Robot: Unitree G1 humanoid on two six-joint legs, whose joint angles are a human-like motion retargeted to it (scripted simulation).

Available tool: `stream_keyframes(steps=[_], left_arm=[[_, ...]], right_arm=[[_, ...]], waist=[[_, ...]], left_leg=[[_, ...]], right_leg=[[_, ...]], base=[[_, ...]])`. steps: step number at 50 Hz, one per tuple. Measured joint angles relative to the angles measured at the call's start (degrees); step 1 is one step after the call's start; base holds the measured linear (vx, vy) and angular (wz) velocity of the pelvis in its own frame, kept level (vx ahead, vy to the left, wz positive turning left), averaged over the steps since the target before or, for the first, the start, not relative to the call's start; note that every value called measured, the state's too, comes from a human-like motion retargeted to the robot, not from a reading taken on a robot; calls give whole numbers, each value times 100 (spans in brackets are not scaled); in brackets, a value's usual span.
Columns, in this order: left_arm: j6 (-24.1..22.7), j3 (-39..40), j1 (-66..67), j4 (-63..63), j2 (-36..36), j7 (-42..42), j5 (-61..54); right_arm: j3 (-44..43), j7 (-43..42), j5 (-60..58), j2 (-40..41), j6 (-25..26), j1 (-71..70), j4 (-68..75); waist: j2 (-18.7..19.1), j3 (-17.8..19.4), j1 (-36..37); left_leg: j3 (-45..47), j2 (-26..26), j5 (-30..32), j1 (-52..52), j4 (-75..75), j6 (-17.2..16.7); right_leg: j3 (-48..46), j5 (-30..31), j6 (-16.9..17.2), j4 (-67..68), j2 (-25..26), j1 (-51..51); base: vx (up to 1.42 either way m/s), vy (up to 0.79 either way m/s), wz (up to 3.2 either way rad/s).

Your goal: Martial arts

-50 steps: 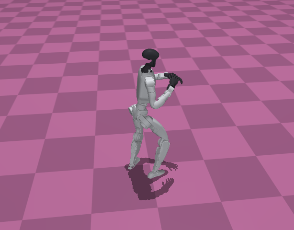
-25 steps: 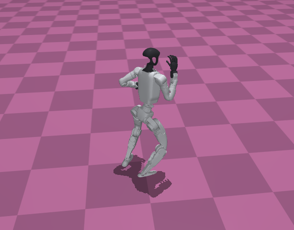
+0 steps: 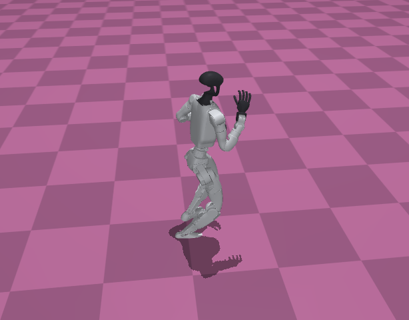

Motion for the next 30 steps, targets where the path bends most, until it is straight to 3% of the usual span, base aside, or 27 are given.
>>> stream_keyframes(steps=[5,8,12,15,21,30], left_arm=[[-86,30,-583,-416,-8,237,-86],[-143,17,-1020,-679,83,441,-165],[-230,-114,-1573,-964,274,786,-340],[-273,-236,-1861,-1098,400,996,-510],[-248,-556,-2160,-1016,380,1256,-695],[158,-1229,-2728,143,-247,879,-584]], right_arm=[[230,137,106,-154,89,276,357],[417,229,198,-336,130,489,612],[667,336,390,-631,194,810,908],[866,448,549,-874,222,998,1033],[1187,742,864,-1204,238,1137,1206],[1555,1353,784,-1069,457,721,1946]], waist=[[-25,-61,90],[-22,-141,219],[79,-233,370],[173,-252,410],[181,-59,37],[-75,208,-382]], left_leg=[[86,-583,-76,-253,-798,-164],[162,-772,-51,-206,-1366,-295],[151,-981,94,111,-1993,-392],[73,-1210,164,473,-2286,-348],[95,-1893,-314,1107,-2042,180],[503,-2100,-641,1868,-2079,218]], right_leg=[[-4,0,98,158,-198,64],[-556,187,170,89,-482,288],[-949,765,305,59,-759,705],[-1108,1394,284,562,-1236,963],[-281,2815,482,2532,-2069,877],[557,3269,536,3400,-2842,649]], base=[[27,-8,-93],[37,-9,-142],[42,-3,-171],[42,7,-188],[33,16,-138],[23,10,-123]])
